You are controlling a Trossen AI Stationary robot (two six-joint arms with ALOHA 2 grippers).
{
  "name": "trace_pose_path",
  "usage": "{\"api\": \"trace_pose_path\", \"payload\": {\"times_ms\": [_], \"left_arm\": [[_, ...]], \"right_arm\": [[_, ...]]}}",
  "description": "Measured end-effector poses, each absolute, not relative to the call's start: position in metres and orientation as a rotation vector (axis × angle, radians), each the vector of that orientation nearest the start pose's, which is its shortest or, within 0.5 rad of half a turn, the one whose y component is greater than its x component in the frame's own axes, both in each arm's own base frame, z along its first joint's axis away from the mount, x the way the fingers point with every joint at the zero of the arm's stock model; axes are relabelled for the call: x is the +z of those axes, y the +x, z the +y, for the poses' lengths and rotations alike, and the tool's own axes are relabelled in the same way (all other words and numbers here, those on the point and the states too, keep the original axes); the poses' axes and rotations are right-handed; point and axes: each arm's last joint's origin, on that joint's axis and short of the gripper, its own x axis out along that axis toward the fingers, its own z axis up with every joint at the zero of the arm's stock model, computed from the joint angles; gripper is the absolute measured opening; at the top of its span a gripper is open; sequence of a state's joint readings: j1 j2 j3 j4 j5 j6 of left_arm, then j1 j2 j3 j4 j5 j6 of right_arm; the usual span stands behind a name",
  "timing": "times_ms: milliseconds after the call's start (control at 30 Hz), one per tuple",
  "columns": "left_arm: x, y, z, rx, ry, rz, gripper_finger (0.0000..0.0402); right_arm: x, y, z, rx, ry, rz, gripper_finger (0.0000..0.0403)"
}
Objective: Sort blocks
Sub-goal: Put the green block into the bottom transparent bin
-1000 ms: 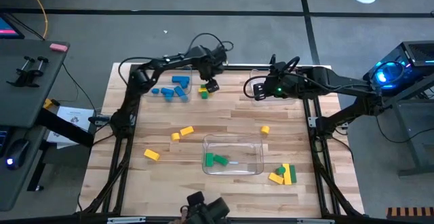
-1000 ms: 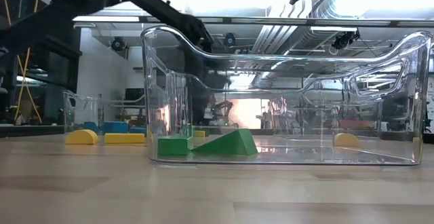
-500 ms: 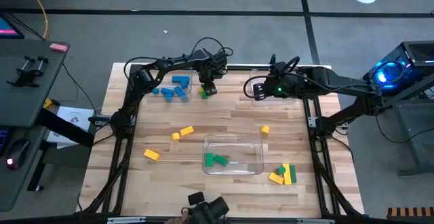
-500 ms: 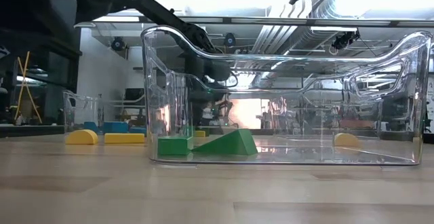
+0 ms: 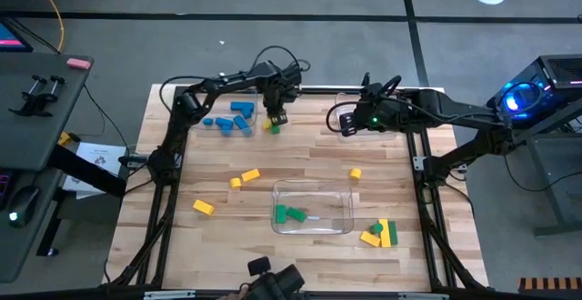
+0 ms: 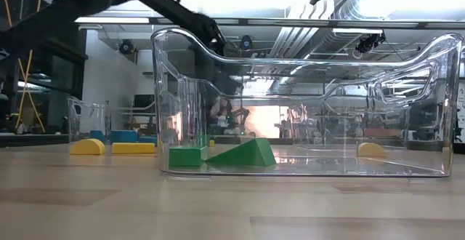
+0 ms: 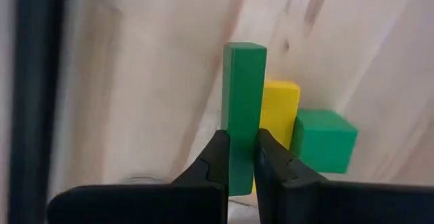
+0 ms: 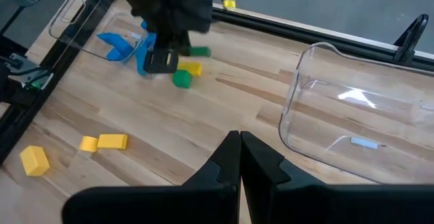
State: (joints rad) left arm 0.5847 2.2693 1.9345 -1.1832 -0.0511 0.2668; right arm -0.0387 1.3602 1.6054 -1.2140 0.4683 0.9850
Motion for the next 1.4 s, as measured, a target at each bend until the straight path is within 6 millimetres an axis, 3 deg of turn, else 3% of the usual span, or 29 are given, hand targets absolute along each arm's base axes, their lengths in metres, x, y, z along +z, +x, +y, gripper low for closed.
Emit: {"api": "trace_pose_path", "payload": {"times_ms": [200,333,467,600,733,867,967,1100,1267,1400], "left_arm": [[0.220,0.371,0.245,0.378,-0.247,1.365,0.0006],[0.248,0.376,0.219,0.252,-0.397,1.218,0.0005],[0.261,0.385,0.163,0.113,-0.374,1.170,0.0004],[0.267,0.386,0.082,-0.043,-0.263,1.132,0.0004],[0.253,0.379,-0.005,-0.235,-0.148,1.063,0.0004],[0.236,0.375,-0.059,-0.358,-0.076,0.969,0.0005],[0.225,0.378,-0.076,-0.364,-0.079,0.917,0.0006],[0.218,0.384,-0.080,-0.241,-0.047,0.890,0.0027],[0.226,0.388,-0.071,-0.230,-0.073,0.886,0.0105],[0.248,0.394,-0.062,-0.240,-0.072,0.864,0.0172]], "right_arm": [[0.402,0.240,-0.022,-0.870,0.655,0.649,0.0000],[0.401,0.239,-0.022,-0.854,0.624,0.677,0.0000],[0.400,0.237,-0.022,-0.854,0.589,0.719,0.0000],[0.398,0.233,-0.022,-0.856,0.552,0.770,0.0000],[0.396,0.230,-0.021,-0.827,0.521,0.833,0.0000],[0.394,0.229,-0.019,-0.761,0.508,0.895,0.0000],[0.394,0.229,-0.018,-0.731,0.504,0.919,0.0000],[0.394,0.229,-0.017,-0.684,0.516,0.943,0.0000],[0.393,0.229,-0.007,-0.617,0.545,0.974,0.0014],[0.391,0.226,0.005,-0.593,0.549,1.026,0.0061]]}}
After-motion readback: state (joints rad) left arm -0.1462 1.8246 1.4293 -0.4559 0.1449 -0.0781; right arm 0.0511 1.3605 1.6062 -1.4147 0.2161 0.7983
